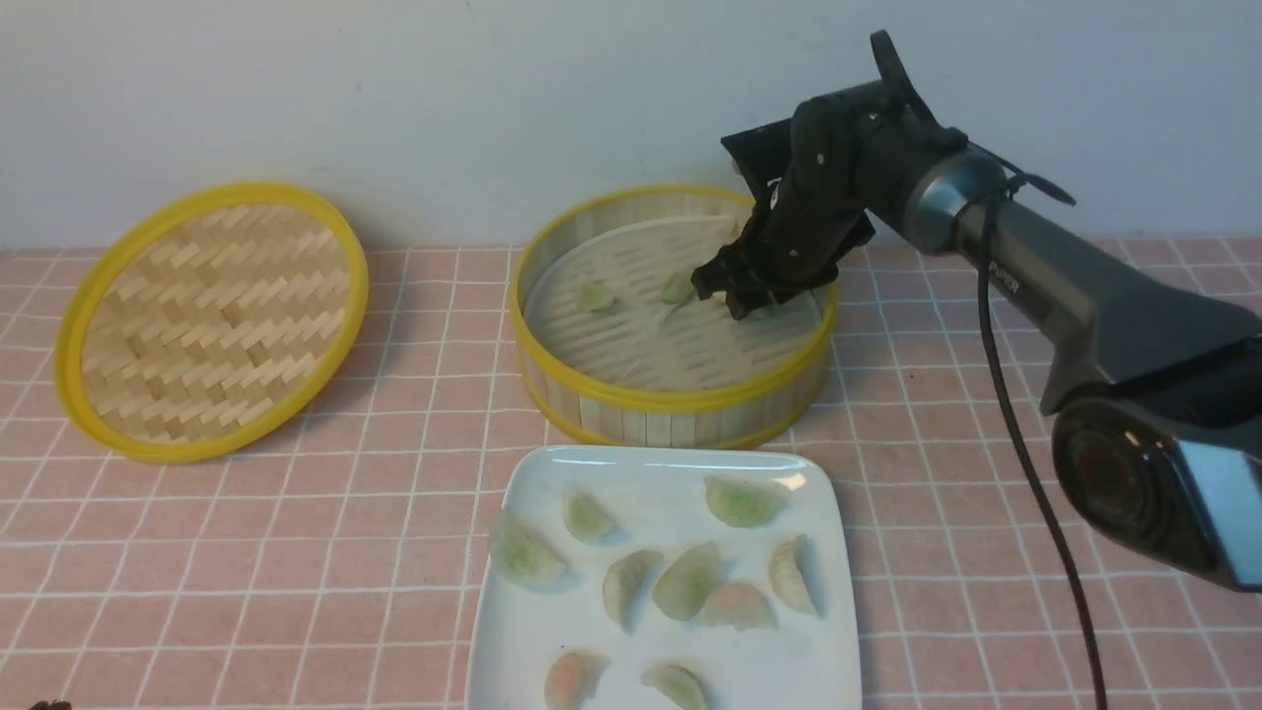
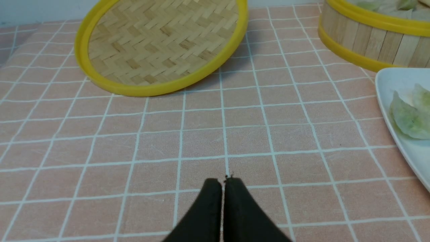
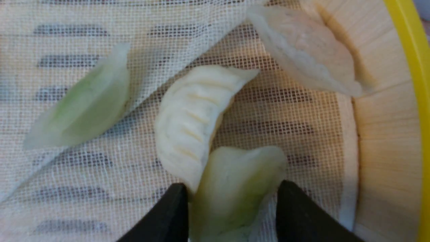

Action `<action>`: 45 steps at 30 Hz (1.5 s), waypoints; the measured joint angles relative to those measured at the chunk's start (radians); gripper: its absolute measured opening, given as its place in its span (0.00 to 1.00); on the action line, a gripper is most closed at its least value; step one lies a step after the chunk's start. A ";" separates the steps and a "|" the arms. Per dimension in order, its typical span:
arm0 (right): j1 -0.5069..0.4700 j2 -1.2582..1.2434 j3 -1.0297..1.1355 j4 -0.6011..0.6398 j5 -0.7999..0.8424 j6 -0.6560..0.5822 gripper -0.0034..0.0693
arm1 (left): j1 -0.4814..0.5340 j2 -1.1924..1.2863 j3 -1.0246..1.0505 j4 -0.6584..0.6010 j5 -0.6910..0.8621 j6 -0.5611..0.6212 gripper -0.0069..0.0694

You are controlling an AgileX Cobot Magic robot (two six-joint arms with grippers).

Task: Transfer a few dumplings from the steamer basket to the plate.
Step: Use the right arm to grab a dumpling from inside the steamer

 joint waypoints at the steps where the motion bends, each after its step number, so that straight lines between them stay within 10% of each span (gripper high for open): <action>1: 0.000 -0.010 0.000 0.007 0.010 0.000 0.47 | 0.000 0.000 0.000 0.000 0.000 0.000 0.08; 24: 0.000 -0.070 0.008 0.139 0.123 -0.110 0.45 | 0.000 0.000 0.000 0.000 0.000 0.000 0.08; 28: 0.000 -0.061 0.008 0.147 0.122 -0.102 0.10 | 0.000 0.000 0.000 0.000 0.000 0.000 0.08; 32: 0.000 -0.077 0.008 0.164 0.122 -0.101 0.04 | 0.000 0.000 0.000 0.000 0.000 0.000 0.08; 45: 0.000 -0.097 0.008 0.127 0.115 -0.164 0.19 | 0.000 0.000 0.000 0.000 0.000 0.000 0.08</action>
